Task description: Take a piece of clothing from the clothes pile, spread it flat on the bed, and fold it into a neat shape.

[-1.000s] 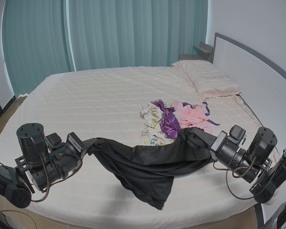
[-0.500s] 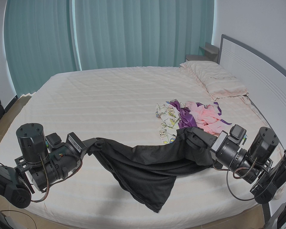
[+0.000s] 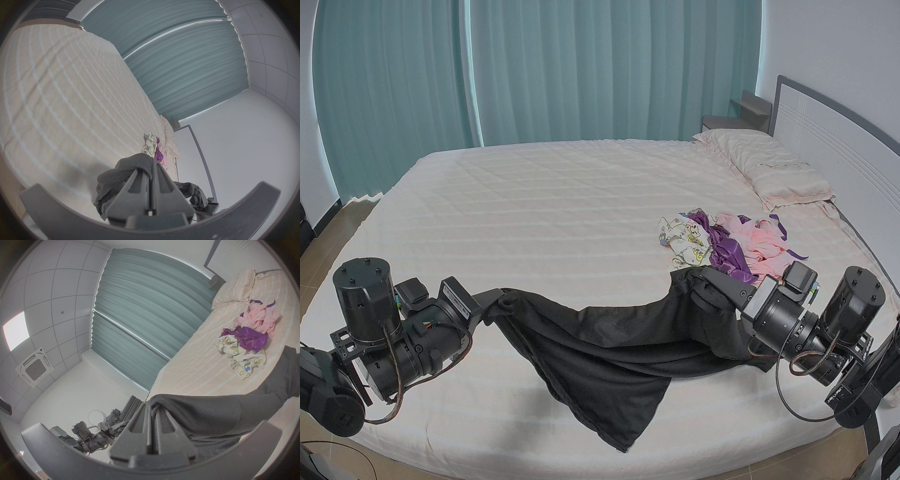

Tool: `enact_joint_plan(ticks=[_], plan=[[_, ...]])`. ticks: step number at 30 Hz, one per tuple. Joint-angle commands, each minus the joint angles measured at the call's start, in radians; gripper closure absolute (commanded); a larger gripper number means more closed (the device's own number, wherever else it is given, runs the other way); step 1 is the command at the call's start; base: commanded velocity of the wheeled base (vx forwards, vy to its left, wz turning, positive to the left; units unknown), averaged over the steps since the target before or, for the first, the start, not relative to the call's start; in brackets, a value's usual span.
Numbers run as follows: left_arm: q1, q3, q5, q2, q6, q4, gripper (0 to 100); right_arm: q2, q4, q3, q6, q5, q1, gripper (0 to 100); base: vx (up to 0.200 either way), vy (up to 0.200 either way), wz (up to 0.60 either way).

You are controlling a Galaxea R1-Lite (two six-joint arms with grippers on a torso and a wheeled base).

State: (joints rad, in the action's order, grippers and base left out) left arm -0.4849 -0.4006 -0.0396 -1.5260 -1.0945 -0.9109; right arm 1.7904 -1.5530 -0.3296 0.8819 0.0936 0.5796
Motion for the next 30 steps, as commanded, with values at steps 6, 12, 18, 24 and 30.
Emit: enact_joint_plan(ticks=[6,12,18,24,30], plan=[[0.002,0.000,0.000,0.001,0.001,0.000,100,-0.023,-0.010,0.000,-0.015,-0.006,0.013,100,0.000,0.200,0.00],[0.002,0.000,-0.002,0.001,0.001,0.000,100,-0.023,-0.010,0.000,-0.017,-0.006,0.014,100,0.000,0.200,0.00],[0.002,0.002,-0.002,0.000,0.002,0.000,100,-0.019,-0.010,0.000,-0.017,-0.006,0.006,100,0.000,0.200,0.00],[0.002,0.002,0.000,0.000,0.002,0.000,100,-0.011,-0.010,-0.002,-0.015,-0.005,-0.006,100,0.000,0.100,0.00],[-0.015,0.000,0.000,-0.008,0.002,0.000,100,0.007,-0.010,-0.017,-0.018,0.020,-0.052,100,0.000,0.000,0.00]])
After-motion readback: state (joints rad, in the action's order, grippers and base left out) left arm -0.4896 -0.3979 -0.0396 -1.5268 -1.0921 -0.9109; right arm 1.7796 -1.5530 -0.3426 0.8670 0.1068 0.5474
